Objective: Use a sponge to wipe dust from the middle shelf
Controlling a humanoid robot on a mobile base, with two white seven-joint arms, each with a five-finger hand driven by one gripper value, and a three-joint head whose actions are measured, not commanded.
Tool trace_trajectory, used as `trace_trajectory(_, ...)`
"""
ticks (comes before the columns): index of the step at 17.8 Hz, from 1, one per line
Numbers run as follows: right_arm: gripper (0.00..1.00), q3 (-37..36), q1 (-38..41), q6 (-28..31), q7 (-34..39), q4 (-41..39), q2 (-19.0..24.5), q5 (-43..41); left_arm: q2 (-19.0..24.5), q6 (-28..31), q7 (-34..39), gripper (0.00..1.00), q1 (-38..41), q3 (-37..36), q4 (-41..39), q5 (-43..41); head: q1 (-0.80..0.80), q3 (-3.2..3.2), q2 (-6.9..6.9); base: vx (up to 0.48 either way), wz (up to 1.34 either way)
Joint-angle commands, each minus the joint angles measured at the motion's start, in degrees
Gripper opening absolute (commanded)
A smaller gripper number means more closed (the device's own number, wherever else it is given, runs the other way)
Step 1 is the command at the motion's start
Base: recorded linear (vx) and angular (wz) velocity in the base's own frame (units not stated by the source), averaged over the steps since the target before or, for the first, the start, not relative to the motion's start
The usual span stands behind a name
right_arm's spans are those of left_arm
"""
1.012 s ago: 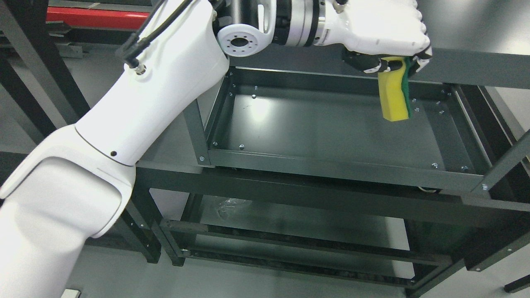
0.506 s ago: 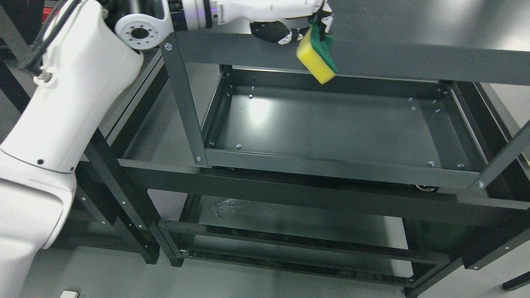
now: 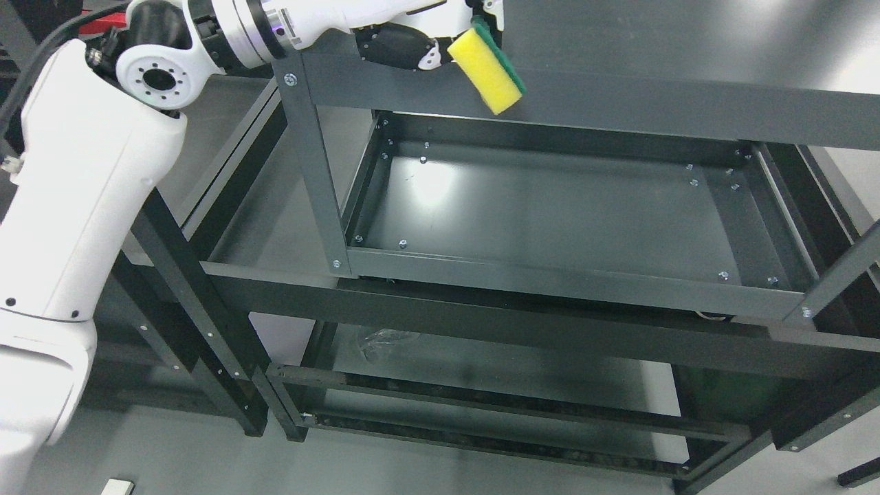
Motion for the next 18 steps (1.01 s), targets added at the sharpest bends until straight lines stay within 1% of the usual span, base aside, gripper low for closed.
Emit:
trace_trajectory(1,1.0,0.0,0.03,4.16,0.04,-1.0,-1.0,0.0,-12.11,0.0,0.33,0.01,6.05,0.42,-2.26,8.5,0.0,0.0,0.0,0.0,0.0)
trace_trajectory(3,1.0,0.0,0.03,4.16,0.04,-1.0,-1.0,0.0,-17.39,0.0,0.42,0.01,12.45,-1.68,-1.74,10.97,0.0,0.0,0.0,0.0,0.0)
trace_trajectory(4,1.0,0.0,0.03,4.16,0.04,-1.0,-1.0,0.0,-18.08,0.0,0.51,0.01,16.49,-2.04,-1.65,11.94,0.0,0.0,0.0,0.0,0.0)
trace_trajectory(6,1.0,0.0,0.03,4.16,0.04,-1.0,-1.0,0.0,-18.08,0.0,0.77,0.01,24.23,-2.74,0.45,14.57,0.0,0.0,-0.01,0.0,0.0)
trace_trajectory(7,1.0,0.0,0.03,4.16,0.04,-1.0,-1.0,0.0,-18.08,0.0,1.21,0.01,26.79,-3.88,1.94,16.15,0.0,0.0,-0.01,0.0,0.0)
trace_trajectory(9,1.0,0.0,0.03,4.16,0.04,-1.0,-1.0,0.0,-18.08,0.0,4.27,0.01,30.32,-5.73,5.02,22.28,0.0,0.0,-0.02,0.0,0.0)
trace_trajectory(12,1.0,0.0,0.03,4.16,0.04,-1.0,-1.0,0.0,-18.08,0.0,4.99,0.01,34.89,-5.04,8.02,29.42,0.0,0.0,-0.02,0.0,0.0)
trace_trajectory(13,1.0,0.0,0.03,4.16,0.04,-1.0,-1.0,0.0,-18.08,0.0,5.77,0.0,36.56,-3.9,8.02,30.83,0.0,0.0,-0.02,0.0,0.0)
trace_trajectory(14,1.0,0.0,0.03,4.16,0.04,-1.0,-1.0,0.0,-18.08,0.0,8.04,0.0,37.7,-2.06,7.94,31.1,0.0,0.0,-0.03,0.0,0.0)
trace_trajectory(15,1.0,0.0,0.03,4.16,0.04,-1.0,-1.0,0.0,-18.08,0.0,13.46,0.0,39.45,1.78,7.85,31.02,0.0,0.0,-0.03,0.0,0.0)
trace_trajectory(16,1.0,0.0,0.03,4.16,0.04,-1.0,-1.0,0.0,-18.08,0.0,15.78,0.0,40.52,4.69,8.02,30.93,0.0,0.0,-0.03,0.0,0.0)
trace_trajectory(18,1.0,0.0,0.03,4.16,0.04,-1.0,-1.0,0.0,-18.08,0.0,16.33,0.0,43.06,10.58,8.2,30.75,0.0,0.0,-0.03,0.0,0.0)
